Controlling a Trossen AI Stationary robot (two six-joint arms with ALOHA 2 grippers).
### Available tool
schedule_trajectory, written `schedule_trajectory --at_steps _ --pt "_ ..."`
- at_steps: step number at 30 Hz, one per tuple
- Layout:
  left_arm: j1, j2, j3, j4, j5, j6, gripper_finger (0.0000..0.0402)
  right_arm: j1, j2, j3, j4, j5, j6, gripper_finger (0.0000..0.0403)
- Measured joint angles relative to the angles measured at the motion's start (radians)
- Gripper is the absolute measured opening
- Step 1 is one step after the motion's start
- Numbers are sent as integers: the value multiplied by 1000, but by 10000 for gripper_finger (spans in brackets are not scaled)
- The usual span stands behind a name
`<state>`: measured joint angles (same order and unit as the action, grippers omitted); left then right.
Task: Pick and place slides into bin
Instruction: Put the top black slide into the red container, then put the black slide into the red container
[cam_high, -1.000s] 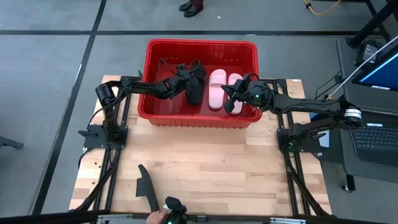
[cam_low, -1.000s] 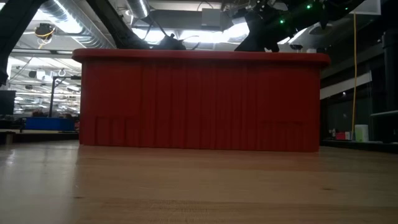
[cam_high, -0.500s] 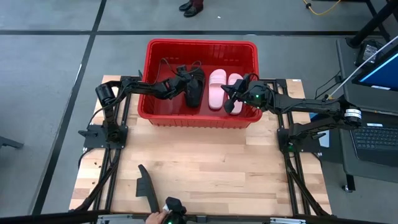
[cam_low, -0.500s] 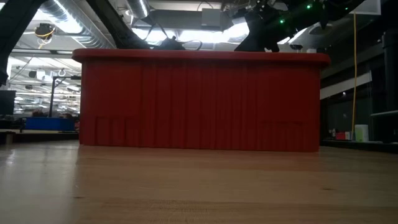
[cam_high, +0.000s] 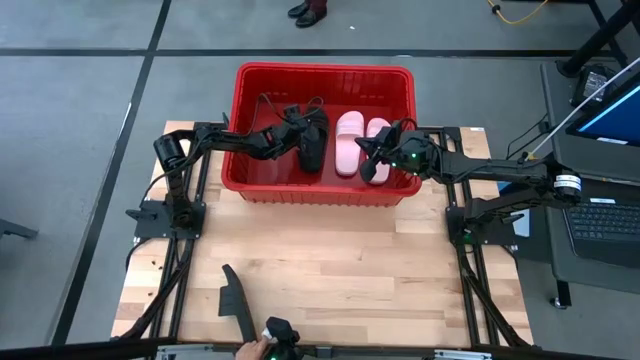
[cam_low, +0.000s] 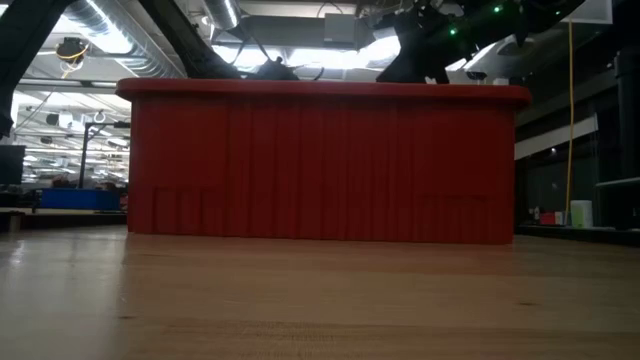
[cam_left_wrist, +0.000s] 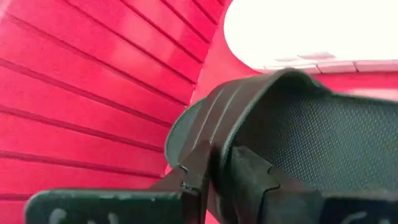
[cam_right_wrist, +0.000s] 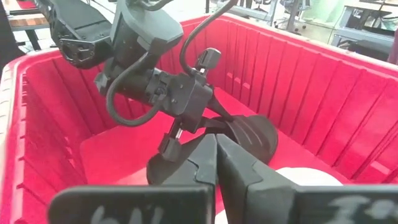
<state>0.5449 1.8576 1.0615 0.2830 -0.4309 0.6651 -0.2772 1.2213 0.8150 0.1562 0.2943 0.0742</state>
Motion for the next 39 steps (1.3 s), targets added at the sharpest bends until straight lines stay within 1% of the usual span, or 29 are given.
schedule_trajectory --at_steps 5,12,16,21,24,26,28,33,39 --pt "0 0 0 25 0 -7 73 15 0 0 0 0 -2 22" --pt "0 0 0 26 0 -19 101 20 0 0 0 -1 1 6" --pt "-1 0 0 25 0 -26 110 20 0 0 0 -1 0 6" --pt "-1 -1 0 -9 0 -60 111 20 0 0 0 -1 2 21" --pt "-1 -1 0 -3 2 -60 112 20 0 0 0 -1 2 23" --pt "-2 -2 6 -13 8 -64 112 20 0 0 0 -1 2 23" --pt "-2 -2 23 -31 15 -98 112 20 0 0 0 -1 3 19" --pt "-2 -2 60 -53 72 -177 112 19 0 0 0 -1 2 7" --pt "-2 -3 72 -70 82 -181 112 19 0 0 0 -1 1 14"
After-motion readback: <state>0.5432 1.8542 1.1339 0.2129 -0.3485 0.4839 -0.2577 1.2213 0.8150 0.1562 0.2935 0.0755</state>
